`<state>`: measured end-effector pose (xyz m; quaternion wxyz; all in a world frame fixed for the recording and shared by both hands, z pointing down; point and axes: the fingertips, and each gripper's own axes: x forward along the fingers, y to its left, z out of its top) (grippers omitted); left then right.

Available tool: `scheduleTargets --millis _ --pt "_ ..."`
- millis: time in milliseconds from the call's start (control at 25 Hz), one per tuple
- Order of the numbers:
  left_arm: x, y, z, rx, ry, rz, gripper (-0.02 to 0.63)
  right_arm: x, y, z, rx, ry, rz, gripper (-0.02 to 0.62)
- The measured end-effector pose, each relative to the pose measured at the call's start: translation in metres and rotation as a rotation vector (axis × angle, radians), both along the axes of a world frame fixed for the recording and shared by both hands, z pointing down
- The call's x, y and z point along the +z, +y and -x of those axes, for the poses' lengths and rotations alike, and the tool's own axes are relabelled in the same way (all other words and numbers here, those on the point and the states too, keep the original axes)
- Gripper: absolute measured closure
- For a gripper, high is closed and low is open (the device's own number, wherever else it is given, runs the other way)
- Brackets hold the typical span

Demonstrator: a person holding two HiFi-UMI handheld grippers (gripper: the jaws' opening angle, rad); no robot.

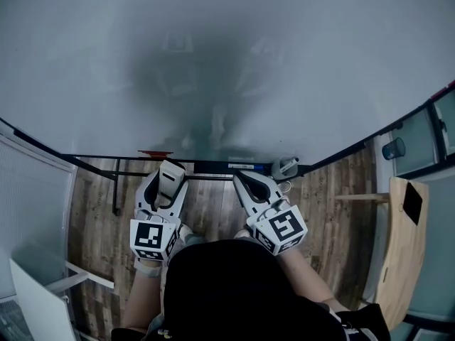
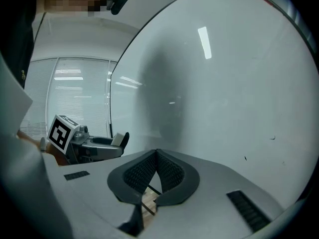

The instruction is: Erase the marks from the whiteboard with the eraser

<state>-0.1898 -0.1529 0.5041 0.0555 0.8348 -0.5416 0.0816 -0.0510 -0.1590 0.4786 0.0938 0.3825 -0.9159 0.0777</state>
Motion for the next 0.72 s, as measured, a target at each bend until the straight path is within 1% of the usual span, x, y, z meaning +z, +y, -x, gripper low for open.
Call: scheduleTargets --millis 320,720 --pt "-0.0036 -0.0060 -0.0050 0.028 -0.023 -0.018 0.344 0.0016 0.0003 -0.0009 0.021 -0.007 0.006 0.568" --pt "-0.0023 -0.0068 -0.0095 0.044 -0.034 -0.011 0.344 0.0020 -0.0023 -0.0004 0.025 -0.005 0.011 0.568"
